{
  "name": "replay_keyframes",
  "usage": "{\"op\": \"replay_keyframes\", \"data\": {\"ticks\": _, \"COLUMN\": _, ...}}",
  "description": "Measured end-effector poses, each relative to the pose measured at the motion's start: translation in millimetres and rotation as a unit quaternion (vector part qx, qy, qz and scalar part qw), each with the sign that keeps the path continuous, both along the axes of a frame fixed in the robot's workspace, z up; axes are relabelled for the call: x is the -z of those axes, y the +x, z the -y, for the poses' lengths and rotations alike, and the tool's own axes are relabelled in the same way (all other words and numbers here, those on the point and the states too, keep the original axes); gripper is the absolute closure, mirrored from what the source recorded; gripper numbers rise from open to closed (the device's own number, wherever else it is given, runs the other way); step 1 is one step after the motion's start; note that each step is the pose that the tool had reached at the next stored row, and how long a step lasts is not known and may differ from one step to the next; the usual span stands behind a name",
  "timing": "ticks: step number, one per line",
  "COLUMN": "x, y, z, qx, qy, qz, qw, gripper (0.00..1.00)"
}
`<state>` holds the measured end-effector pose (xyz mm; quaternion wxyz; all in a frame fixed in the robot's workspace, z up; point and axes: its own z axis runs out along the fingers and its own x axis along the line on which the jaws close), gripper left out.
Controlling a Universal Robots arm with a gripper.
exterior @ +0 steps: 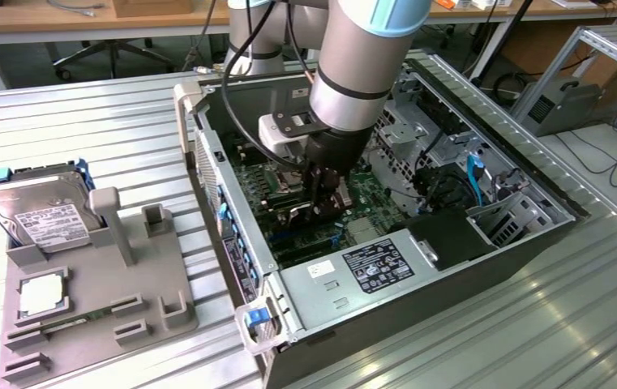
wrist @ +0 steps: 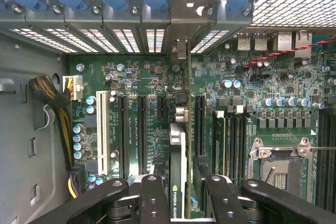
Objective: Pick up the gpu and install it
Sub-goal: 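Insert the gpu into the slot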
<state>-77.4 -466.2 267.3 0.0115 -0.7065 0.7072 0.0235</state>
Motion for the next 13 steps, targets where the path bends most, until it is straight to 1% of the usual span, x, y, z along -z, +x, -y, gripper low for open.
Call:
{"op": "replay_keyframes", "data": {"ticks": 3, "x": 0.0, "y": 0.0, "z": 0.0, "qx": 0.0, "qy": 0.0, "qz": 0.0, "qw": 1.0, "gripper": 0.67}}
{"op": "replay_keyframes", "data": {"ticks": 4, "x": 0.0, "y": 0.0, "z": 0.0, "qx": 0.0, "qy": 0.0, "qz": 0.0, "qw": 1.0, "gripper": 0.73}}
{"op": "replay_keyframes", "data": {"ticks": 13, "x": 0.4, "y": 0.0, "z": 0.0, "qx": 0.0, "qy": -0.0001, "qz": 0.0, "qw": 1.0, "gripper": 0.74}}
